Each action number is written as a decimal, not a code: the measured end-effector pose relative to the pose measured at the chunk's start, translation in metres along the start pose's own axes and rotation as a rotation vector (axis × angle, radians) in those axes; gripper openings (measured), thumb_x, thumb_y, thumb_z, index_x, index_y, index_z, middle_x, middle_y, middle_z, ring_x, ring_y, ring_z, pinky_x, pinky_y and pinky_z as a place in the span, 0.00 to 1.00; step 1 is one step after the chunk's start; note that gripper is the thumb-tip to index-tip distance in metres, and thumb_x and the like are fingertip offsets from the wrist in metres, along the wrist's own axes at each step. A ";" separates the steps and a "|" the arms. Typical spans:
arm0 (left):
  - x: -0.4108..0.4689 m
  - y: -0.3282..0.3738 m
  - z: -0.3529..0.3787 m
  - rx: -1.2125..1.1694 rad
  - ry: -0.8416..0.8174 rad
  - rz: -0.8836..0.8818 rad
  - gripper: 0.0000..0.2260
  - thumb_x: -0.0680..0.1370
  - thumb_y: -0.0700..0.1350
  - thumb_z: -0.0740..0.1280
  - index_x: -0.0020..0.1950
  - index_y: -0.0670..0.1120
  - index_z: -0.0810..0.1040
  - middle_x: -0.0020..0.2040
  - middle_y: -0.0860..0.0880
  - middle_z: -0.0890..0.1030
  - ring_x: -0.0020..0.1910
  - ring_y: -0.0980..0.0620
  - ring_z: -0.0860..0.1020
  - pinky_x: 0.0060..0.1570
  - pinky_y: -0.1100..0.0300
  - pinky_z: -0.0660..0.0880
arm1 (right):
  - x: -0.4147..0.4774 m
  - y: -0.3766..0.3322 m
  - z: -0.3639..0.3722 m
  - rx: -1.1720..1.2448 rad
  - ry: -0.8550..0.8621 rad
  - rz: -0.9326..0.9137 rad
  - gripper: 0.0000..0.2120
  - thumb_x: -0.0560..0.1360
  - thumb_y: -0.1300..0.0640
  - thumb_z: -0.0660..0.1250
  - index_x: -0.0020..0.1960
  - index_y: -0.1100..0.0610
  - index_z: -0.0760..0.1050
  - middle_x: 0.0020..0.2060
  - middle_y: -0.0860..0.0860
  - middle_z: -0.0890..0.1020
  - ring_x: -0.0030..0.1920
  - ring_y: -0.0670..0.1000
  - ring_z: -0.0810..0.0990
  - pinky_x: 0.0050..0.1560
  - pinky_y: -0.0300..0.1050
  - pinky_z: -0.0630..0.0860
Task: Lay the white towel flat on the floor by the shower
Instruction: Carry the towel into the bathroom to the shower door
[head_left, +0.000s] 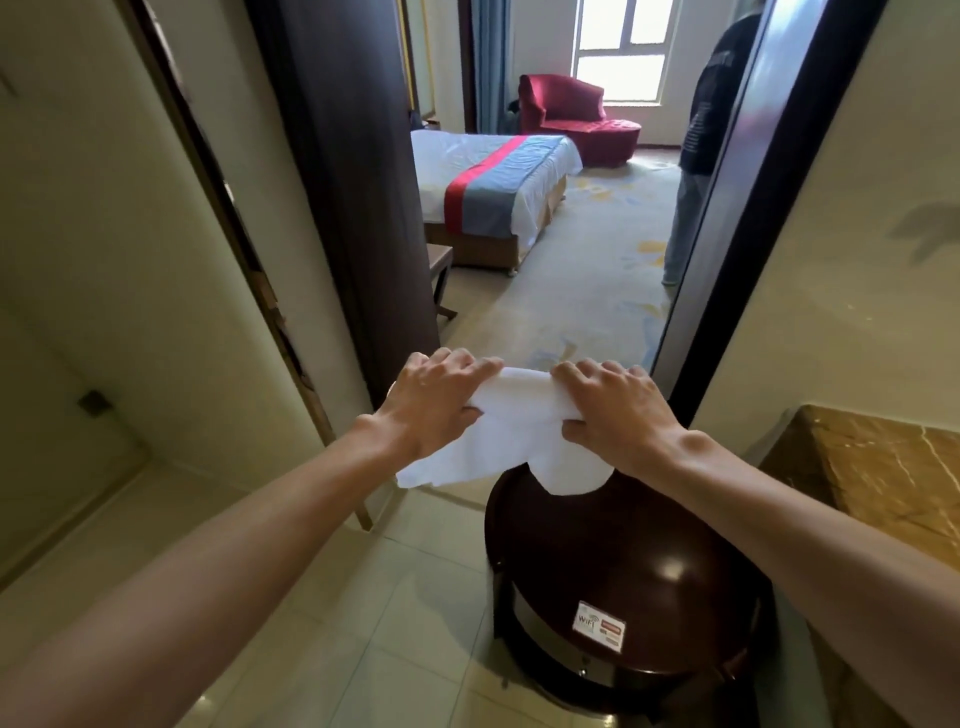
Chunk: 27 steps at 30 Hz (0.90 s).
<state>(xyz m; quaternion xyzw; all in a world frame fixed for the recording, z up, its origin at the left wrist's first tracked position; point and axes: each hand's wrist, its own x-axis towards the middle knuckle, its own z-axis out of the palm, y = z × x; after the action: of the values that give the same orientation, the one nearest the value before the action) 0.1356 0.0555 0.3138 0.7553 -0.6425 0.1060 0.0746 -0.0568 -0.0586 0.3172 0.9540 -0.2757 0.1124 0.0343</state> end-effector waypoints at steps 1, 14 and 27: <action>-0.004 -0.005 -0.002 0.007 -0.004 -0.016 0.24 0.77 0.48 0.66 0.73 0.53 0.65 0.63 0.48 0.74 0.61 0.46 0.72 0.60 0.48 0.65 | 0.004 -0.005 0.000 0.021 -0.001 -0.009 0.24 0.71 0.50 0.67 0.65 0.51 0.67 0.55 0.51 0.78 0.54 0.55 0.77 0.55 0.51 0.69; -0.102 -0.112 -0.023 -0.019 -0.064 -0.333 0.24 0.77 0.46 0.66 0.72 0.52 0.67 0.58 0.47 0.76 0.58 0.45 0.73 0.58 0.48 0.64 | 0.081 -0.125 0.027 0.225 -0.092 -0.265 0.23 0.67 0.53 0.67 0.62 0.50 0.70 0.51 0.50 0.79 0.51 0.56 0.76 0.52 0.51 0.70; -0.187 -0.256 -0.028 -0.027 0.017 -0.641 0.22 0.75 0.45 0.68 0.69 0.53 0.71 0.58 0.47 0.77 0.58 0.44 0.72 0.53 0.52 0.61 | 0.190 -0.287 0.062 0.268 -0.135 -0.521 0.22 0.67 0.53 0.66 0.61 0.50 0.68 0.51 0.50 0.78 0.52 0.56 0.75 0.51 0.51 0.69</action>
<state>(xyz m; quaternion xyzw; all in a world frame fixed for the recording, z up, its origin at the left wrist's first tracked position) 0.3576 0.2826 0.2989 0.9173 -0.3724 0.0750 0.1196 0.2650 0.0778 0.3008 0.9940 -0.0061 0.0716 -0.0824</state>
